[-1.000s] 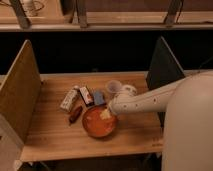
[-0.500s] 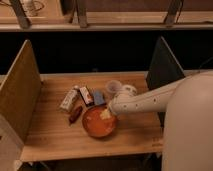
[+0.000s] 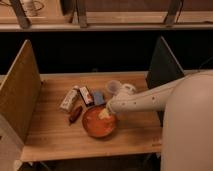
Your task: Move the arm in a circular motion
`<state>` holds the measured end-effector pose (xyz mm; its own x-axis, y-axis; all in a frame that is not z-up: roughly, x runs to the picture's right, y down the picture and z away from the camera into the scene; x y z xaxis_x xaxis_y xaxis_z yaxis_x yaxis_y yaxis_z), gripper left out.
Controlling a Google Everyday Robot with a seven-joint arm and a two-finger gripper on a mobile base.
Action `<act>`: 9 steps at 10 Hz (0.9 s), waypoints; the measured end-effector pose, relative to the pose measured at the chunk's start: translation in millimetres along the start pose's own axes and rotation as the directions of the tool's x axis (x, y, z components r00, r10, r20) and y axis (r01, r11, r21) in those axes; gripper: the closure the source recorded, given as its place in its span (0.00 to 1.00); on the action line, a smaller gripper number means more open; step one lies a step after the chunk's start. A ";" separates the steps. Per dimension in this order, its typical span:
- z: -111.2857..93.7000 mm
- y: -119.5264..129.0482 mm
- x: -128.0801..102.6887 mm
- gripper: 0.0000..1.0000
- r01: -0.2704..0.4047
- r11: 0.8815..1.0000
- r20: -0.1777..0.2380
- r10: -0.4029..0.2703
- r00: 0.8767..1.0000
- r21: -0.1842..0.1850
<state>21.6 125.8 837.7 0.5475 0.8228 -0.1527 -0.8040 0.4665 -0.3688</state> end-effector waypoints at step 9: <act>-113.2 -29.7 -68.8 0.20 0.092 0.989 0.080 -0.101 0.992 0.117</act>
<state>34.1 18.6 755.4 0.6058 0.7946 -0.0406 -0.7720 0.5746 -0.2717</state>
